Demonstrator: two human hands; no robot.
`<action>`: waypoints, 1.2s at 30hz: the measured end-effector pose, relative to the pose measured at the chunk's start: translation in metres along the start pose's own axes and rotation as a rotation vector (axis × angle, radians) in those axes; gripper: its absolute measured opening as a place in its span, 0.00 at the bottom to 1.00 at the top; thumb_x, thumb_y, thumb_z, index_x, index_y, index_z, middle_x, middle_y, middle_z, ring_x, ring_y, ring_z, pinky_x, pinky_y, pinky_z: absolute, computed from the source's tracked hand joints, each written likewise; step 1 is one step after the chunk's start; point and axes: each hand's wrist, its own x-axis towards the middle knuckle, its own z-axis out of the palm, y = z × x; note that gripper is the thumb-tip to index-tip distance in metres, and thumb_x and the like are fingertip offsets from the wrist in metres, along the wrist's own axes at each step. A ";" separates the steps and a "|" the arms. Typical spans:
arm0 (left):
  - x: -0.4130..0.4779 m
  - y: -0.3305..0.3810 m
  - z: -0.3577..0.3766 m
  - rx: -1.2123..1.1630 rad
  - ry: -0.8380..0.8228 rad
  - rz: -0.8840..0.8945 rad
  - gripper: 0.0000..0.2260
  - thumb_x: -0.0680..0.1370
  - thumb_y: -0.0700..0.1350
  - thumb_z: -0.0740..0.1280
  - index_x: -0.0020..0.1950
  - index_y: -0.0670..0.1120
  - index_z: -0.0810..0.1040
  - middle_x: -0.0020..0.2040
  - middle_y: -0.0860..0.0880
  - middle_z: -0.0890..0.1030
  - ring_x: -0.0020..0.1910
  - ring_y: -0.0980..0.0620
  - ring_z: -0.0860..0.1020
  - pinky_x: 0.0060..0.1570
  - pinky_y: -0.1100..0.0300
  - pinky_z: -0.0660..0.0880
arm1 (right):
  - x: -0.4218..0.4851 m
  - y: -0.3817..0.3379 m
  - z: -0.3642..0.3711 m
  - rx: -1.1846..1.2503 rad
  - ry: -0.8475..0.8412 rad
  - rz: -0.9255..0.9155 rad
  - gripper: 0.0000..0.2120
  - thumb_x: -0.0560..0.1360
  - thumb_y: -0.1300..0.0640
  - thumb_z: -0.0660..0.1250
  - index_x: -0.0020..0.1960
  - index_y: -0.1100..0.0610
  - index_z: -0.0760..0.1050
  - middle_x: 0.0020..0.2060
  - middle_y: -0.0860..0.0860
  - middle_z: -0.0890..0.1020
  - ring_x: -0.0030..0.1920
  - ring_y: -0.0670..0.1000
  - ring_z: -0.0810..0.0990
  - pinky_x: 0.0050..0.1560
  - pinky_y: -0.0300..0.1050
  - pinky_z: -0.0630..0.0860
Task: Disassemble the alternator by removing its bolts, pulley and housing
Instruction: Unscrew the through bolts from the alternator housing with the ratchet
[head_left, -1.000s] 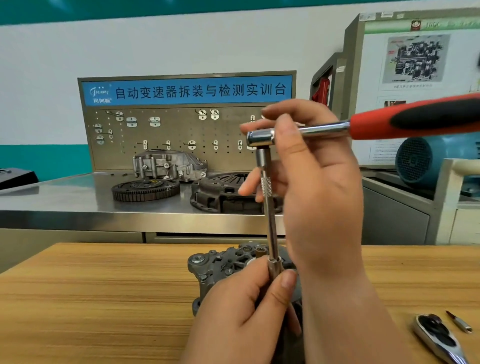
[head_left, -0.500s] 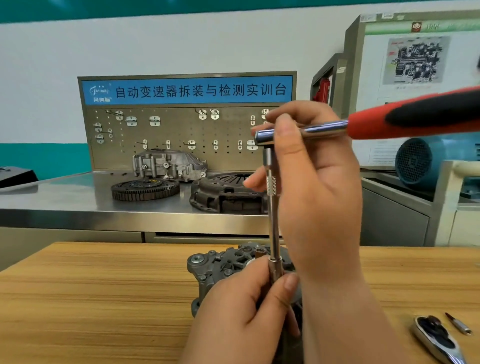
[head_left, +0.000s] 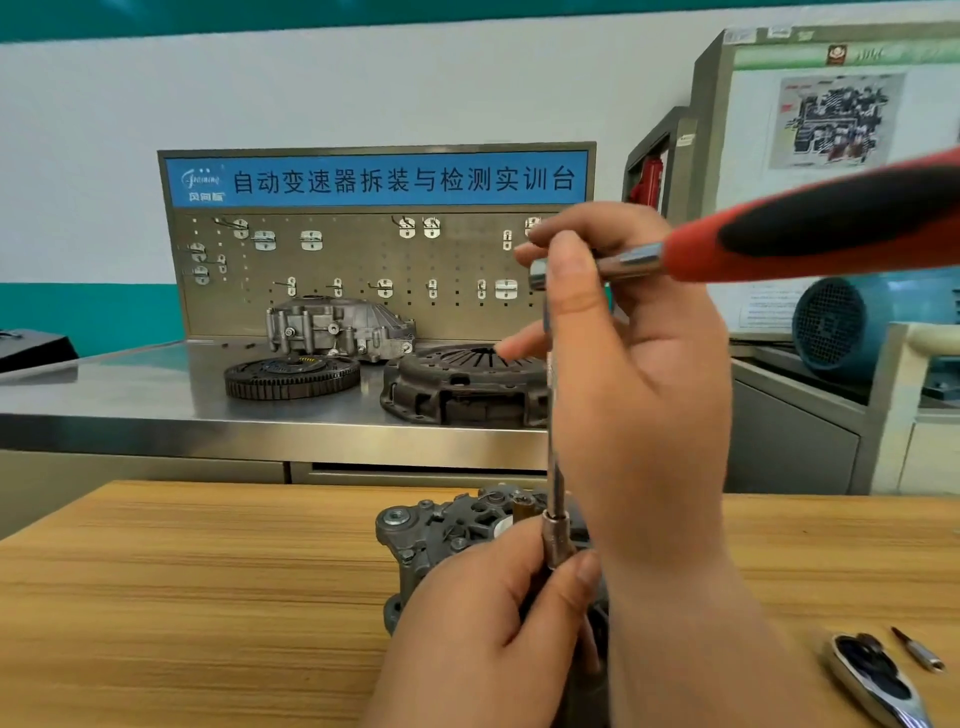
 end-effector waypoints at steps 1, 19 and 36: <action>-0.001 0.000 -0.001 -0.030 -0.006 0.009 0.11 0.74 0.62 0.58 0.52 0.62 0.74 0.40 0.62 0.83 0.43 0.66 0.79 0.41 0.70 0.71 | 0.002 -0.003 -0.001 0.214 -0.026 0.130 0.05 0.78 0.57 0.59 0.49 0.52 0.74 0.43 0.52 0.81 0.32 0.55 0.81 0.36 0.49 0.80; -0.002 -0.003 -0.001 -0.092 -0.008 0.086 0.18 0.72 0.66 0.53 0.54 0.62 0.75 0.41 0.61 0.83 0.43 0.64 0.79 0.44 0.62 0.73 | 0.000 -0.009 0.004 0.439 -0.083 0.219 0.05 0.79 0.56 0.58 0.47 0.56 0.71 0.43 0.52 0.83 0.26 0.51 0.78 0.29 0.40 0.76; 0.000 0.000 0.000 -0.022 0.000 0.052 0.17 0.70 0.66 0.56 0.49 0.58 0.75 0.36 0.60 0.80 0.38 0.61 0.77 0.41 0.60 0.73 | 0.003 -0.001 -0.003 0.353 0.030 0.164 0.04 0.79 0.57 0.59 0.48 0.54 0.72 0.41 0.54 0.80 0.26 0.51 0.76 0.28 0.43 0.75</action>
